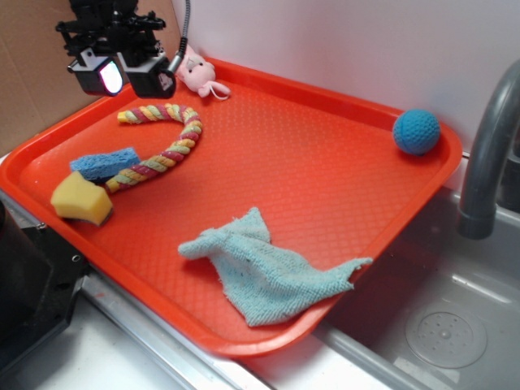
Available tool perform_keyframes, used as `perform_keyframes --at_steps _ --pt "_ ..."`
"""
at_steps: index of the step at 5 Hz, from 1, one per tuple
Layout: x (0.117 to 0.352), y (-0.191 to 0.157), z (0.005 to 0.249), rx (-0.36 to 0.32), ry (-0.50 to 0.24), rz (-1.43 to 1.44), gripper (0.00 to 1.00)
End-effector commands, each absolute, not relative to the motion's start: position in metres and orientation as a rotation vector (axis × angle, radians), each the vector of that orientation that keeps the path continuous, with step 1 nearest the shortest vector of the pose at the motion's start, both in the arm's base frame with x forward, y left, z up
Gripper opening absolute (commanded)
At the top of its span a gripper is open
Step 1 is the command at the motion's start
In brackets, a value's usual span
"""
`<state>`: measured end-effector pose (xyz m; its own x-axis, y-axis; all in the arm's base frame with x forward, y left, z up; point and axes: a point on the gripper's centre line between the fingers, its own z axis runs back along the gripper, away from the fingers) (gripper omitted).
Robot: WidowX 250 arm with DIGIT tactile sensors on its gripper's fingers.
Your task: Grab the multicolored rope.
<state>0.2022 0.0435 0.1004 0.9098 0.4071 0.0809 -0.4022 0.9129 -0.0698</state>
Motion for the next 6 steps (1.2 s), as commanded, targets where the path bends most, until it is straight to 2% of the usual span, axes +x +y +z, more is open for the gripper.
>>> perform_keyframes --at_steps 1,3,4,5,6 --pt "0.227 0.069 0.074 -0.02 -0.155 0.451 1.0" --pt "0.25 0.054 0.02 0.006 -0.136 0.412 1.0" --pt "0.241 0.048 0.018 -0.006 -0.124 0.415 0.0" --pt "0.242 0.048 0.021 -0.019 -0.099 0.43 0.0" --pt "0.228 0.05 0.051 -0.055 -0.087 0.415 0.0"
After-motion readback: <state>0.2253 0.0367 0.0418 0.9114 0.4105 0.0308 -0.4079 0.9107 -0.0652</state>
